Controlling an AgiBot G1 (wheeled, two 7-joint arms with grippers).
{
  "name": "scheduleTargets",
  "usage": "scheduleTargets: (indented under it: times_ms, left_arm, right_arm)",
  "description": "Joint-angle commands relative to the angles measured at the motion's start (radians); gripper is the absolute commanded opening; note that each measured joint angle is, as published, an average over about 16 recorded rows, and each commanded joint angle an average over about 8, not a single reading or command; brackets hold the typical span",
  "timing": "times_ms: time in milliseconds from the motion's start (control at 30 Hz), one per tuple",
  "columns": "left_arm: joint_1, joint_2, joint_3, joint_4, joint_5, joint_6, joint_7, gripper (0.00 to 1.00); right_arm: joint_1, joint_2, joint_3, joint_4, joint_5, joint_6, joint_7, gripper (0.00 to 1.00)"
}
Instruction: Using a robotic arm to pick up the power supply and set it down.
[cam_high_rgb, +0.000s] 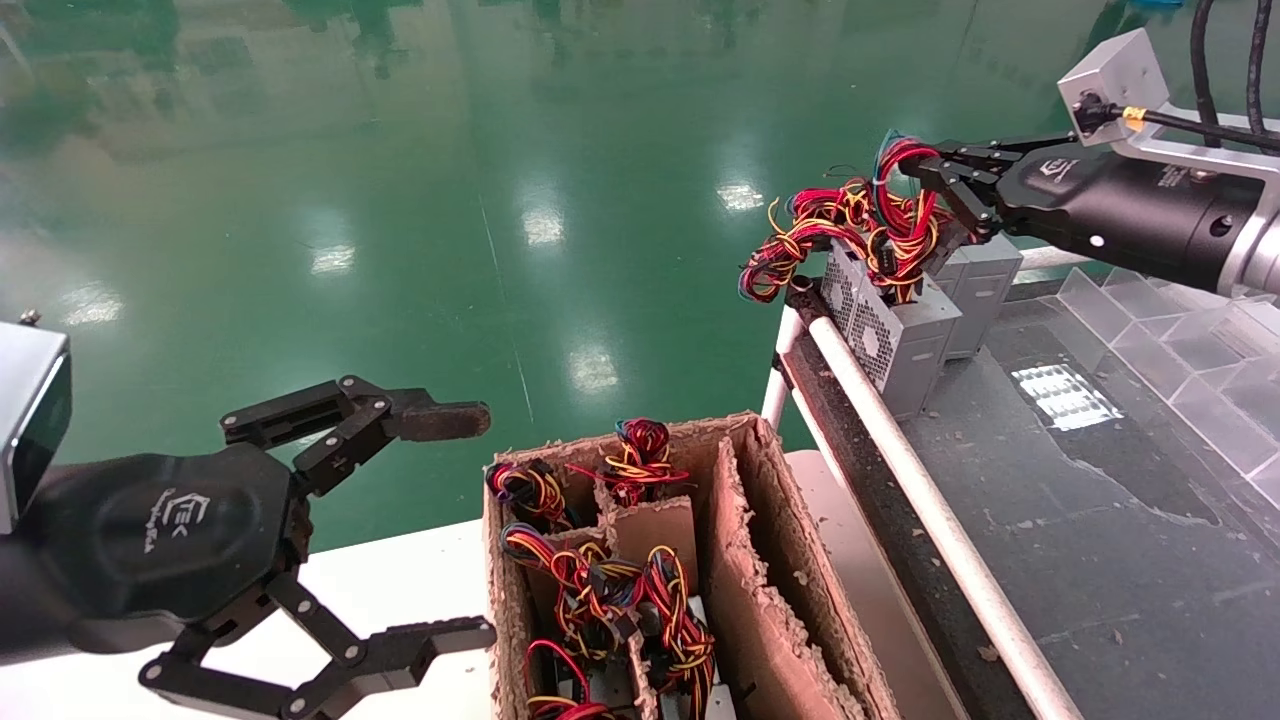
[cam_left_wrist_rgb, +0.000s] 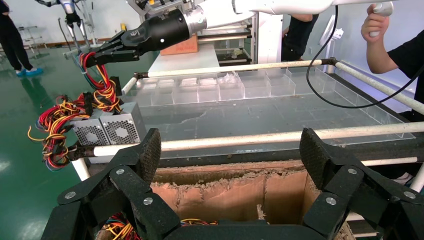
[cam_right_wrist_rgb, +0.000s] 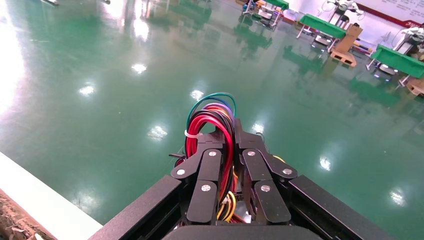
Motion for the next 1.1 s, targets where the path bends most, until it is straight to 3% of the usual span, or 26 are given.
scheduleTargets:
  times_ms: [33, 67, 767, 1100]
  left_arm:
    - [0.000, 0.000, 0.000, 0.000, 0.000, 0.000, 0.000, 1.00]
    - [0.000, 0.000, 0.000, 0.000, 0.000, 0.000, 0.000, 1.00]
    - [0.000, 0.000, 0.000, 0.000, 0.000, 0.000, 0.000, 1.00]
    - [0.000, 0.000, 0.000, 0.000, 0.000, 0.000, 0.000, 1.00]
  right_arm:
    - [0.005, -0.002, -0.002, -0.007, -0.003, -0.002, -0.003, 0.96]
    - [0.006, -0.002, -0.002, -0.010, -0.003, -0.002, -0.004, 1.00]
    - [0.008, -0.007, -0.017, -0.050, -0.024, 0.018, -0.006, 1.00]
    - [0.021, 0.031, 0.008, -0.043, 0.011, -0.046, -0.005, 1.00]
